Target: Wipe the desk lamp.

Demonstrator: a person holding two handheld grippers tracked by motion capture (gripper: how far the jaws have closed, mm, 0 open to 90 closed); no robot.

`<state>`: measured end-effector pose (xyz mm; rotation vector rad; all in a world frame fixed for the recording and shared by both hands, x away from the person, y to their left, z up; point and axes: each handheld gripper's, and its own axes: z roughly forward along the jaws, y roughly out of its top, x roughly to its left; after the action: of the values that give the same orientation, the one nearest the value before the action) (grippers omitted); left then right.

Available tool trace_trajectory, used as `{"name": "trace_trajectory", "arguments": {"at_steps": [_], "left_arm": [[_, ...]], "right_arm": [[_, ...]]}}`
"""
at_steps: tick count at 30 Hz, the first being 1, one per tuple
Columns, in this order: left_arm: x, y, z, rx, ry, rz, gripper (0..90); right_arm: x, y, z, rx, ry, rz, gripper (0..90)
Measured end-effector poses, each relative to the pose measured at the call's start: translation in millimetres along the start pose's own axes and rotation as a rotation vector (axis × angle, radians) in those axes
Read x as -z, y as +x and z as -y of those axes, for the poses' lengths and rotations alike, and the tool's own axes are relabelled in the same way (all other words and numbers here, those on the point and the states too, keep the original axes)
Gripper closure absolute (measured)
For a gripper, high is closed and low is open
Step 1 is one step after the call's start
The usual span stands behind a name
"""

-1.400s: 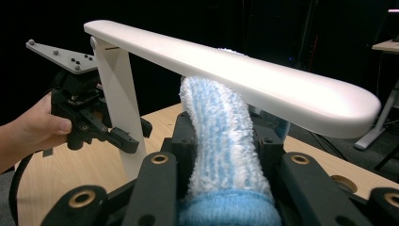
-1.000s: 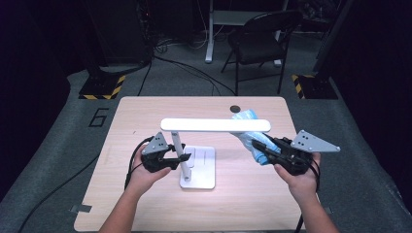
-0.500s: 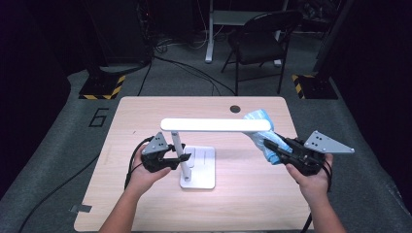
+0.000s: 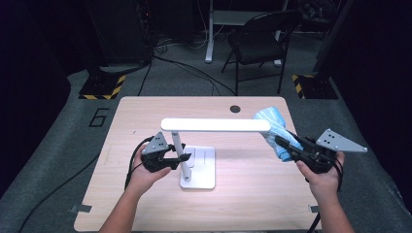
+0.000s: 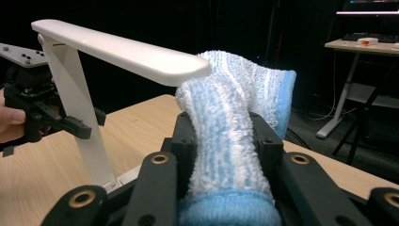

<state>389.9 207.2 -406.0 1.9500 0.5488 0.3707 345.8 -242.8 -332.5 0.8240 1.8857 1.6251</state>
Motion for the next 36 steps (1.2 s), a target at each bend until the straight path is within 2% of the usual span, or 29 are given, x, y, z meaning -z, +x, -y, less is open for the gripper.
{"name": "trace_trajectory", "arguments": {"at_steps": [6,7,9,12,15,17,22,26,30,36], "left_arm": [[0.1,-0.2,0.4,0.008,-0.003,-0.004,55.5],[0.2,-0.1,0.4,0.009,-0.003,-0.004,55.5],[-0.2,-0.6,0.9,0.009,-0.011,-0.006,55.5],[0.2,-0.9,0.2,0.003,0.001,0.005,55.5],[0.3,-1.6,-0.4,0.004,0.005,0.011,55.5],[0.4,-1.9,-0.7,-0.001,0.009,0.009,55.4],[1.4,-2.2,-0.4,0.001,0.007,0.030,55.1],[2.1,-1.7,-0.3,-0.003,0.007,0.035,54.9],[3.0,-1.0,-0.4,-0.003,0.009,0.049,54.5],[4.0,-0.8,-0.5,-0.007,0.012,0.052,54.3]], "right_arm": [[-1.9,-3.2,-7.5,0.012,0.009,0.016,68.5],[-1.7,-3.2,-8.5,-0.001,0.014,0.022,68.5],[-2.1,-5.9,-10.6,0.004,0.009,0.028,68.5],[-1.0,-8.8,-14.2,-0.016,-0.002,0.035,68.5],[0.5,-8.0,-19.7,0.000,-0.008,0.036,68.5],[2.0,-6.8,-24.1,-0.005,-0.020,0.029,68.5],[3.0,-4.5,-36.7,0.024,-0.044,0.017,68.5],[0.5,-0.1,-42.3,0.041,-0.043,0.013,68.4],[-1.5,1.3,-47.3,0.036,-0.049,0.009,68.3],[-4.9,7.3,-56.3,0.066,-0.045,-0.028,68.2]]}}
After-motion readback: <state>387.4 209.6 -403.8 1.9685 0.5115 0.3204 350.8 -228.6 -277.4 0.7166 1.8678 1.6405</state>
